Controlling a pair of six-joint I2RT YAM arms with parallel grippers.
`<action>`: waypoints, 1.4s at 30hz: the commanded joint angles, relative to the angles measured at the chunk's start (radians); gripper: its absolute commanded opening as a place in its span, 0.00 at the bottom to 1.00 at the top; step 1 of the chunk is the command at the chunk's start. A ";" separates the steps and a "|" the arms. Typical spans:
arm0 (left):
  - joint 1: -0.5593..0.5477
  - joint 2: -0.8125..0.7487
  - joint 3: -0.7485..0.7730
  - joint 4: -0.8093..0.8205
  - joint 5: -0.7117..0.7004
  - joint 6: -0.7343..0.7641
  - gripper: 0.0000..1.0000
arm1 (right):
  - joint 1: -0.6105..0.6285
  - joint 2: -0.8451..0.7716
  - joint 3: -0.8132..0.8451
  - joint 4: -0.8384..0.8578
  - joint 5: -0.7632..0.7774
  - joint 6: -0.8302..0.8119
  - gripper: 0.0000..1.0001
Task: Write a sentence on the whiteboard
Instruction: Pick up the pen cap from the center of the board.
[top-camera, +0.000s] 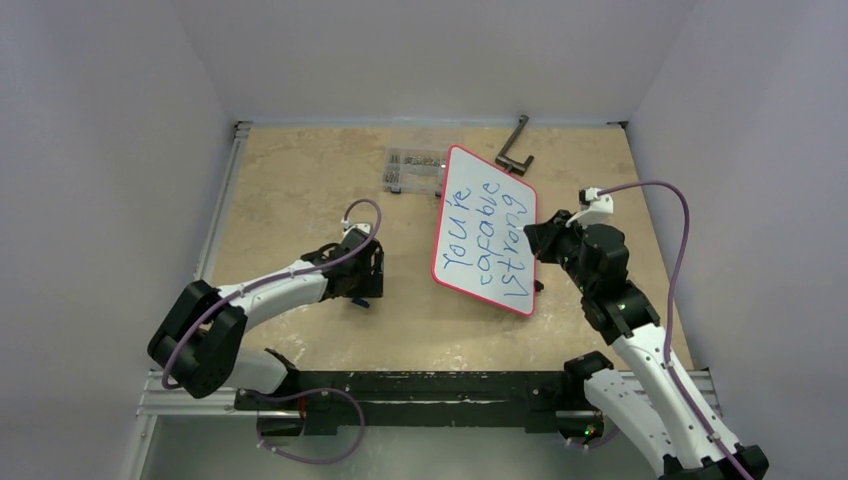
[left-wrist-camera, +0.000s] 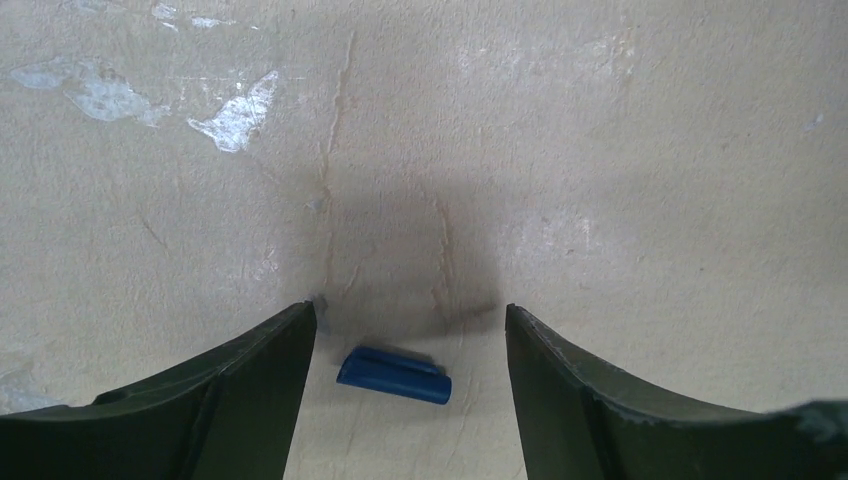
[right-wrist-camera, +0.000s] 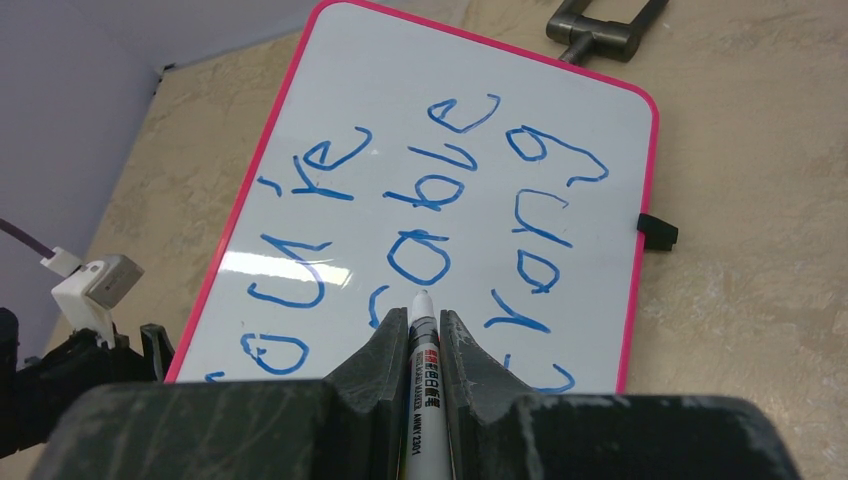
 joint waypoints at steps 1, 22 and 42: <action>0.006 0.021 0.023 0.023 0.021 -0.039 0.67 | 0.001 -0.016 0.023 0.015 -0.007 -0.004 0.00; -0.188 -0.123 -0.112 -0.029 0.111 -0.356 0.44 | 0.001 -0.006 0.016 0.020 0.006 -0.002 0.00; -0.211 -0.119 0.080 -0.226 -0.030 -0.042 0.57 | 0.002 -0.008 0.024 0.018 -0.009 0.007 0.00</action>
